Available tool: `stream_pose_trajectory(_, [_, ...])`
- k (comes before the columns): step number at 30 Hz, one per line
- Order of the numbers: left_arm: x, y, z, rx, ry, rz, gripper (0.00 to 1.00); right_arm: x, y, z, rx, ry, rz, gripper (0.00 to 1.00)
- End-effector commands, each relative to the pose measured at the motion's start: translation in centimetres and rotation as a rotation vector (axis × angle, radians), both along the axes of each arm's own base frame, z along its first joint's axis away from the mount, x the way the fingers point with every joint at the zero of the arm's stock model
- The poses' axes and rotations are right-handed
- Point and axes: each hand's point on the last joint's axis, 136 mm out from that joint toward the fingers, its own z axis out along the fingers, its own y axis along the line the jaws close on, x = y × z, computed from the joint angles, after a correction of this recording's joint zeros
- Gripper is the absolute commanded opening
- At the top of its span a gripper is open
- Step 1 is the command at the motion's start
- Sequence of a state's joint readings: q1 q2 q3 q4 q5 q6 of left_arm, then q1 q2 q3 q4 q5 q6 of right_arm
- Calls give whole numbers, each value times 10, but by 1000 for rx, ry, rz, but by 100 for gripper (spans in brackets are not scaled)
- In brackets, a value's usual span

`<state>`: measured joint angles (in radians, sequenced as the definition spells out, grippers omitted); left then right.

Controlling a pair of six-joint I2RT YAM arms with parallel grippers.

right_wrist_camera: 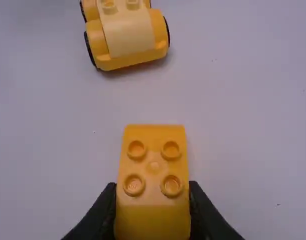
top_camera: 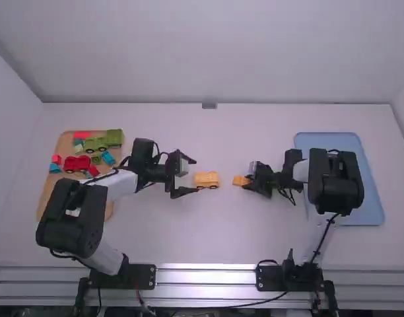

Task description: Assemble lego blocks to make yellow taxi

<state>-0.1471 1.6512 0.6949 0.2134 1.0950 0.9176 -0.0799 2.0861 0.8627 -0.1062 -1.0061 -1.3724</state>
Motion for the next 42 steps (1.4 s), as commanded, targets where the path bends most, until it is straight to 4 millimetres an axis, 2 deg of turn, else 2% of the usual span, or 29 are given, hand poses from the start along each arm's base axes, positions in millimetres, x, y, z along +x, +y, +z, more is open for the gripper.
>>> stream_pose_trajectory(1, [-7,0,-14,20,6,6,99,-4,3,-3,9,27,4,15])
stream_pose_trajectory(5, [6,4,-33,31,60,98,99,2,2,21,75,39,-3,15])
stream_pose_trajectory(10, [15,2,-58,27,51,105,99,1,9,56,94,15,76,16])
stream_pose_trajectory(14, [24,1,-75,24,36,106,99,5,27,75,87,-13,163,16])
stream_pose_trajectory(19, [37,-2,-86,29,42,100,99,11,52,90,85,-47,236,16])
stream_pose_trajectory(22, [44,-6,-91,23,52,65,99,12,67,90,61,-45,259,16])
stream_pose_trajectory(26, [42,-12,-99,33,69,4,99,9,84,84,29,-24,272,15])
stream_pose_trajectory(34, [43,-24,-120,108,84,-11,99,5,104,73,33,-13,261,15])
stream_pose_trajectory(38, [45,-24,-123,129,82,3,85,5,104,67,20,-3,243,14])
stream_pose_trajectory(39, [44,-24,-124,130,82,4,84,4,104,67,20,-3,243,14])
stream_pose_trajectory(42, [42,-23,-126,136,86,6,69,-1,104,63,26,0,248,13])
